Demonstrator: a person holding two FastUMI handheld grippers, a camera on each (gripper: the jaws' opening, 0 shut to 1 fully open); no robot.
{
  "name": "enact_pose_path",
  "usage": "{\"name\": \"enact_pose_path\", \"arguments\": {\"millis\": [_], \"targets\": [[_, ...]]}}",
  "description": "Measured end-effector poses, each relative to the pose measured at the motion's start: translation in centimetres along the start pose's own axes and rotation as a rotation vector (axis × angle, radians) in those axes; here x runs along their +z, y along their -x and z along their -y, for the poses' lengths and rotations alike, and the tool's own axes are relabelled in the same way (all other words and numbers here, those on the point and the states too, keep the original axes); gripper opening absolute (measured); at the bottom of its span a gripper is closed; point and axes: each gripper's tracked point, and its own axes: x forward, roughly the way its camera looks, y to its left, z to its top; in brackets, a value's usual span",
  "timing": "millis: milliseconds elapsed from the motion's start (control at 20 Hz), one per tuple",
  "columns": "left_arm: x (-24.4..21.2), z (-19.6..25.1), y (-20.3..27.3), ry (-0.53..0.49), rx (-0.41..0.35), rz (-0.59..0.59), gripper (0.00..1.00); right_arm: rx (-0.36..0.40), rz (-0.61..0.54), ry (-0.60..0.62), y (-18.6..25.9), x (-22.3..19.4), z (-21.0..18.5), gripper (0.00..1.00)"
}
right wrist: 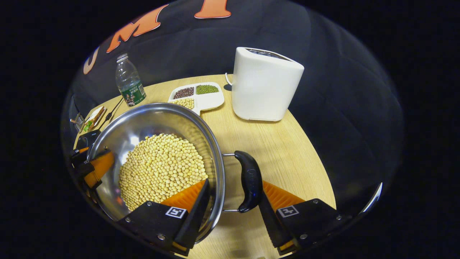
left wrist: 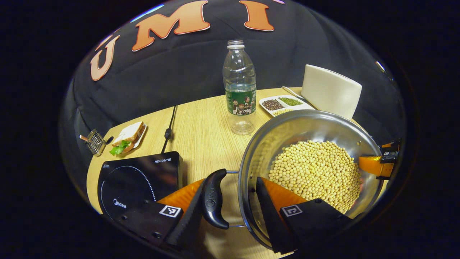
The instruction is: First push the handle of the pot to place it horizontally, then grasp the pot with both hands and set it on the induction cooktop.
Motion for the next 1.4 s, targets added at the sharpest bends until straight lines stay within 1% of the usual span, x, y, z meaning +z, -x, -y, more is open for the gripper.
{"name": "enact_pose_path", "arguments": {"millis": [200, 250, 300, 350, 400, 450, 500, 550, 600, 650, 700, 750, 900, 1250, 1300, 1400], "targets": [[0.1, 0.1, -0.1, -0.002, 0.008, 0.004, 0.87, -0.002, 0.004, -0.014, -0.3, -0.1, -0.1, 0.78], [0.2, 0.0, -0.3, -0.003, 0.008, 0.010, 0.84, -0.005, 0.006, -0.012, -0.3, 0.0, -0.2, 0.78], [0.3, 0.0, -0.3, -0.001, 0.010, 0.016, 0.87, -0.005, 0.008, -0.018, -0.3, -0.1, -0.2, 0.78], [0.4, -0.1, -0.4, -0.002, 0.013, 0.027, 0.84, 0.000, 0.013, -0.028, -0.2, 0.0, -0.2, 0.76], [0.6, 0.0, -0.5, -0.003, 0.013, 0.035, 0.86, 0.008, 0.026, -0.041, -0.2, 0.1, -0.2, 0.75], [0.5, -0.1, -0.6, -0.009, 0.015, 0.040, 0.84, 0.020, 0.039, -0.054, -0.1, 0.2, -0.2, 0.70], [0.8, 0.0, -0.5, -0.007, 0.020, 0.052, 0.83, 0.032, 0.055, -0.060, 0.1, 0.3, -0.2, 0.68], [0.8, -0.1, -0.6, -0.011, 0.026, 0.055, 0.82, 0.037, 0.060, -0.062, -0.1, 0.3, -0.3, 0.63], [0.8, -0.1, -0.6, -0.010, 0.030, 0.064, 0.80, 0.032, 0.068, -0.054, 0.0, 0.3, -0.3, 0.62], [0.7, -0.1, -0.3, -0.007, 0.033, 0.057, 0.81, 0.027, 0.070, -0.048, 0.1, 0.3, -0.4, 0.60], [0.6, -0.2, -0.4, 0.000, 0.034, 0.056, 0.81, 0.022, 0.082, -0.040, 0.4, 0.5, -0.4, 0.56], [0.4, -0.1, -0.4, 0.011, 0.031, 0.049, 0.80, 0.014, 0.096, -0.029, 0.7, 0.7, -0.4, 0.60], [0.2, -0.6, 0.6, 0.032, 0.031, 0.051, 0.81, 0.006, 0.115, -0.006, 1.7, 1.0, -0.6, 0.60], [2.8, -3.1, 4.5, 0.003, 0.069, 0.121, 0.80, 0.051, 0.173, -0.027, 4.7, 2.7, -2.1, 0.60], [3.0, -3.6, 5.1, 0.005, 0.074, 0.129, 0.82, 0.058, 0.187, -0.025, 5.2, 3.1, -2.5, 0.60], [3.6, -4.9, 6.4, 0.011, 0.083, 0.146, 0.77, 0.074, 0.210, -0.017, 6.3, 3.8, -3.4, 0.60]]}}
